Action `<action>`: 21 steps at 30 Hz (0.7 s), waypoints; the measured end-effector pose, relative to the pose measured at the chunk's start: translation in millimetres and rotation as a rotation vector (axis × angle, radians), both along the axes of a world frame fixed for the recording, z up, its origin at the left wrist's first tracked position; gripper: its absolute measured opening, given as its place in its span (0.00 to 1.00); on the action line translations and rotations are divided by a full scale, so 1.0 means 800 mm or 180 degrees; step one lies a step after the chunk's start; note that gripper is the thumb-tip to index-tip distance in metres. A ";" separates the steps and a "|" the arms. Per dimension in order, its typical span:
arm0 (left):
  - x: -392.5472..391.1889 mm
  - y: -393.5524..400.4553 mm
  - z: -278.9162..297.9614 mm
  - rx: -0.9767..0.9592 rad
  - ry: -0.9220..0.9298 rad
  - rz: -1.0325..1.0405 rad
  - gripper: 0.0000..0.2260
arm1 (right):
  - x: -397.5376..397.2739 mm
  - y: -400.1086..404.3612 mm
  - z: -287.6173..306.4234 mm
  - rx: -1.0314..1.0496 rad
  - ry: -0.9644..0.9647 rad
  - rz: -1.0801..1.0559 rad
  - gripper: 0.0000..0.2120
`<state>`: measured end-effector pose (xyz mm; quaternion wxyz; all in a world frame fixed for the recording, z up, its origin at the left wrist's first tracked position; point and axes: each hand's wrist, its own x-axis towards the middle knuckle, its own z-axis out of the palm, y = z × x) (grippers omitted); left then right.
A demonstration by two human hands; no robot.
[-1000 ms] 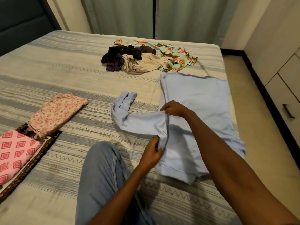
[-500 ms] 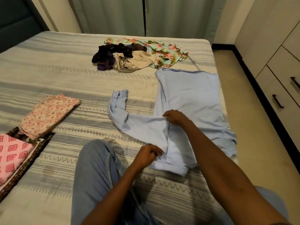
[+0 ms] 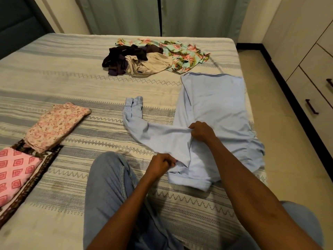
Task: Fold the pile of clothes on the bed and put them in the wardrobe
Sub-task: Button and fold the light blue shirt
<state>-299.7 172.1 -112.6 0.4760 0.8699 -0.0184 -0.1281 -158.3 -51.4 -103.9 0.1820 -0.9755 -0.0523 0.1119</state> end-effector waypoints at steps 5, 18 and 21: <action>0.005 0.000 0.003 -0.0006 0.0284 -0.0067 0.16 | 0.000 -0.002 0.001 -0.0045 0.0106 -0.0141 0.19; 0.128 -0.033 0.047 0.0158 -0.0454 -0.0254 0.19 | 0.051 -0.027 0.012 0.1320 -0.0076 -0.0991 0.17; 0.186 -0.056 0.060 0.0188 -0.0488 -0.0203 0.15 | 0.094 -0.038 0.015 0.1261 0.0012 -0.0976 0.14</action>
